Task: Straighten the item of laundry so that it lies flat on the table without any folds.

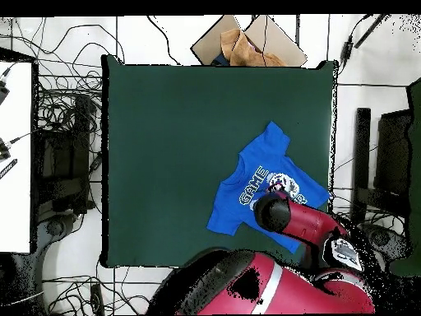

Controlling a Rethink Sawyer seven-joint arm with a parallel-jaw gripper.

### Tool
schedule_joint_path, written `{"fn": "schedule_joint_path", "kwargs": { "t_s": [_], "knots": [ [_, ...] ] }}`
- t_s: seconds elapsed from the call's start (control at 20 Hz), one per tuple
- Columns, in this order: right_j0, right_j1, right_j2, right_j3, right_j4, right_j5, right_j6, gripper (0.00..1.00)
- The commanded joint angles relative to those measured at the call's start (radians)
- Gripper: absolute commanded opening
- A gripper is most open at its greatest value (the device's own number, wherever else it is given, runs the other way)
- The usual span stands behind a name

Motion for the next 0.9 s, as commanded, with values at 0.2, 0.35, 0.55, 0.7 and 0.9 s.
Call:
{"fn": "schedule_joint_path", "kwargs": {
  "t_s": [0.2,0.35,0.55,0.7,0.9],
  "knots": [
    [0.108,0.065,0.023,-0.026,0.008,0.033,0.07,0.0],
    [0.107,0.129,0.002,-0.059,0.004,-0.027,0.075,0.0],
    [0.04,0.098,0.099,-0.037,-0.006,-0.008,0.04,0.0],
    [-0.004,0.073,0.203,-0.015,0.01,0.037,0.025,0.0],
    [0.011,0.115,0.213,-0.076,0.042,0.042,0.046,0.0]
  ]
}}
